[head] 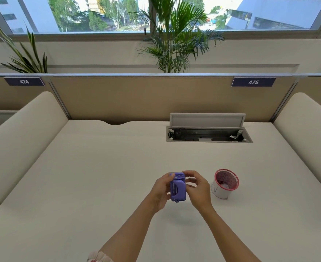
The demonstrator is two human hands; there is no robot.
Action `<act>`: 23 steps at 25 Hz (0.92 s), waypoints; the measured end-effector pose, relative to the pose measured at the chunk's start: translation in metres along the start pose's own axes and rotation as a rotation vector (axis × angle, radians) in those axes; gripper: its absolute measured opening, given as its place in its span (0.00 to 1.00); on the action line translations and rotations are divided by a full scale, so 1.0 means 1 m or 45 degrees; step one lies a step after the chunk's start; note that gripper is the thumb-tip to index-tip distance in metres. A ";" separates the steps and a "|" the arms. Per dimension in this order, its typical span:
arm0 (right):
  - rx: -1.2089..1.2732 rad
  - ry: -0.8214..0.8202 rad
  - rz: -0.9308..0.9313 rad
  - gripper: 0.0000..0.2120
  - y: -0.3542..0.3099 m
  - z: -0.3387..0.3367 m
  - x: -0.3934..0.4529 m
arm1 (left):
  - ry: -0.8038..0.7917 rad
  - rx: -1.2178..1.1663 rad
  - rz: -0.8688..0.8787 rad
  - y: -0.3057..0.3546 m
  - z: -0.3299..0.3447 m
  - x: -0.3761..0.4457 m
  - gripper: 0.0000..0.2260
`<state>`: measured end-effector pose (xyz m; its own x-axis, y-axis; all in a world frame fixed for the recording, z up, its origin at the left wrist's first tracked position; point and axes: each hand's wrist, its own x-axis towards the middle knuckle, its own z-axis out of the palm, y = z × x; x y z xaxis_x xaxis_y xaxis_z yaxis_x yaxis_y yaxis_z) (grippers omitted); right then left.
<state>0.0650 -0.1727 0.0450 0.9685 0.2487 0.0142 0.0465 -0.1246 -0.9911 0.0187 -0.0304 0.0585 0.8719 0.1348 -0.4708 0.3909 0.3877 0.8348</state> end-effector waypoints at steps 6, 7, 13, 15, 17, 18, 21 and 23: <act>-0.062 -0.143 0.308 0.14 0.008 -0.007 -0.004 | 0.110 -0.183 -0.005 -0.002 -0.001 0.000 0.12; -0.093 -0.153 0.314 0.13 0.010 -0.007 -0.006 | 0.109 -0.177 0.002 -0.002 -0.002 0.001 0.12; -0.127 -0.116 0.266 0.08 0.007 -0.003 -0.005 | 0.112 -0.183 0.023 0.000 0.000 0.003 0.13; -0.080 -0.120 0.293 0.08 0.008 -0.003 -0.004 | 0.117 -0.217 0.021 0.000 -0.001 0.004 0.13; 0.064 -0.117 0.376 0.08 0.009 -0.004 -0.002 | 0.096 -0.237 0.014 0.000 -0.004 0.004 0.11; 0.153 -0.114 0.430 0.08 0.010 -0.004 -0.002 | 0.075 -0.222 0.012 0.000 -0.006 0.004 0.11; 0.277 -0.115 0.511 0.09 0.010 -0.003 0.001 | 0.008 -0.102 0.026 0.000 -0.009 0.003 0.15; 0.269 -0.128 0.515 0.09 0.010 -0.002 0.002 | -0.025 -0.051 0.061 -0.001 -0.012 0.002 0.16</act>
<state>0.0678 -0.1756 0.0351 0.8697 0.3135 -0.3812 -0.3906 -0.0350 -0.9199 0.0168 -0.0199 0.0535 0.8950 0.1362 -0.4248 0.3370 0.4175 0.8439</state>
